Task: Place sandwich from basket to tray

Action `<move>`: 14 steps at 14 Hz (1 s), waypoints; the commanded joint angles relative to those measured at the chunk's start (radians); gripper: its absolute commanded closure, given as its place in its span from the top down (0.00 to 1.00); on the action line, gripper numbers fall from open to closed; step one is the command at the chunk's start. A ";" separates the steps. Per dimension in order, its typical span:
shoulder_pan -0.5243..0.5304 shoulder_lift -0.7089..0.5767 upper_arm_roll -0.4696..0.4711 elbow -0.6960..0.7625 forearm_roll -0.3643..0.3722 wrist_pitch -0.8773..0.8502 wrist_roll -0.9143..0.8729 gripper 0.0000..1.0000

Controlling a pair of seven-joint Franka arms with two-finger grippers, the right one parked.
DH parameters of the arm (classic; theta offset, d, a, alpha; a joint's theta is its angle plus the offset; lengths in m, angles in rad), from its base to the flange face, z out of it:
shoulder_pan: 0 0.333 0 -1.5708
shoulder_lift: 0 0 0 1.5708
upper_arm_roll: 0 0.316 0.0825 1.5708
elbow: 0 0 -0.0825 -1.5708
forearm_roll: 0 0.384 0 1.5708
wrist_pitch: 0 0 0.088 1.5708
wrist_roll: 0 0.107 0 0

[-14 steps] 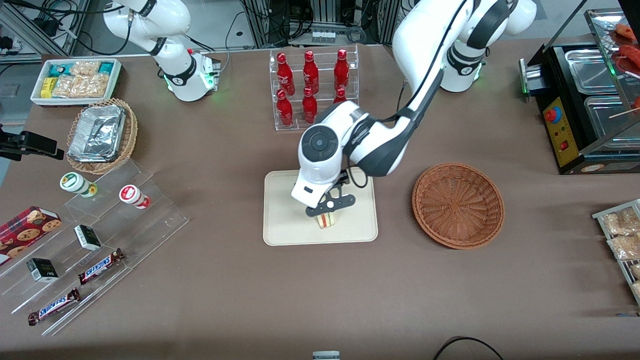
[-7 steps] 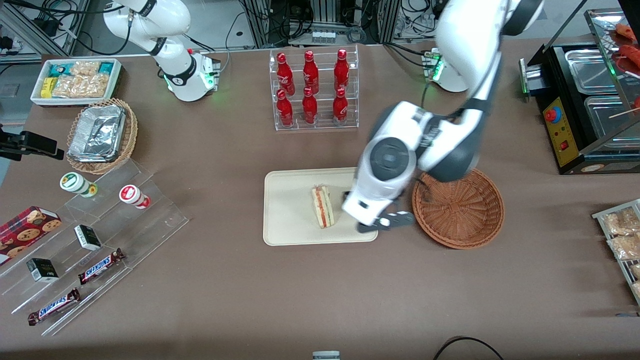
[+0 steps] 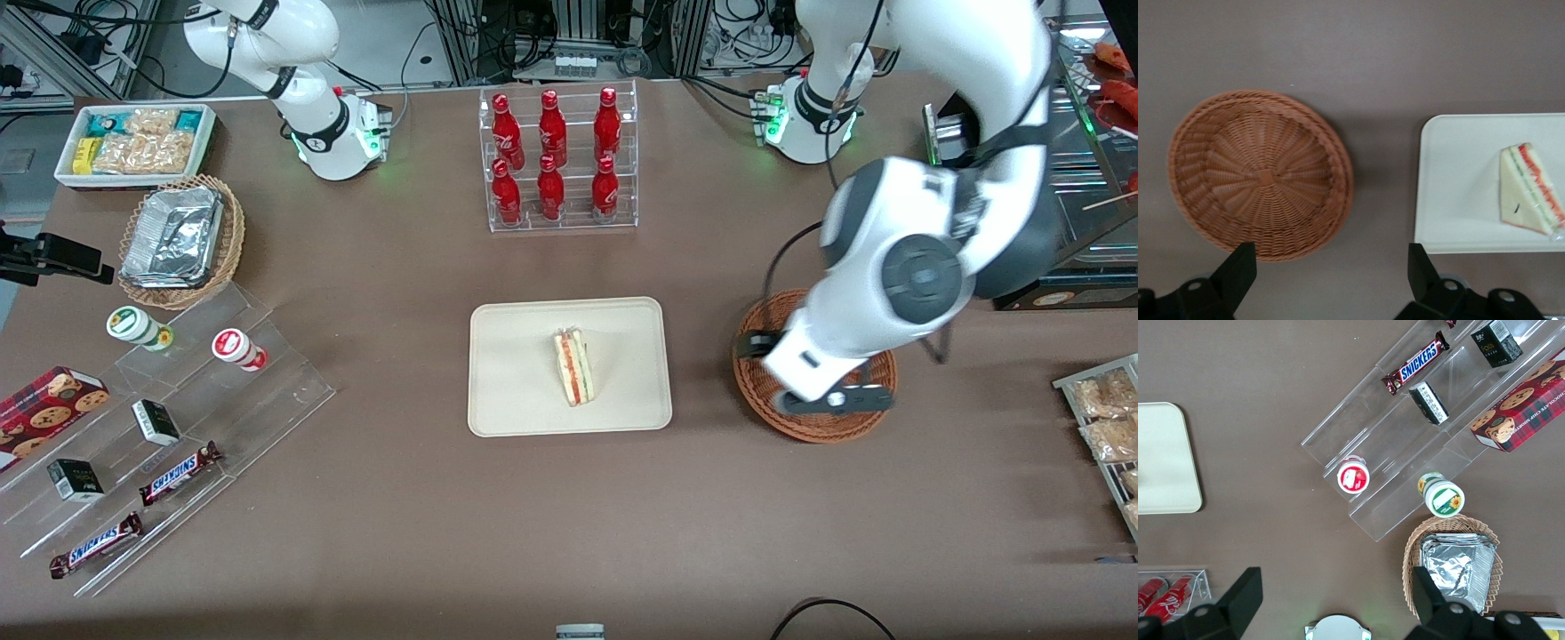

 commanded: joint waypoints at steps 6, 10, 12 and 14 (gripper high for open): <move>0.208 -0.276 -0.021 -0.191 0.010 -0.082 0.290 1.00; 0.338 -0.362 -0.090 -0.185 0.057 -0.145 0.314 1.00; 0.361 -0.396 -0.088 -0.182 0.068 -0.168 0.314 1.00; 0.370 -0.413 -0.087 -0.180 0.073 -0.170 0.314 1.00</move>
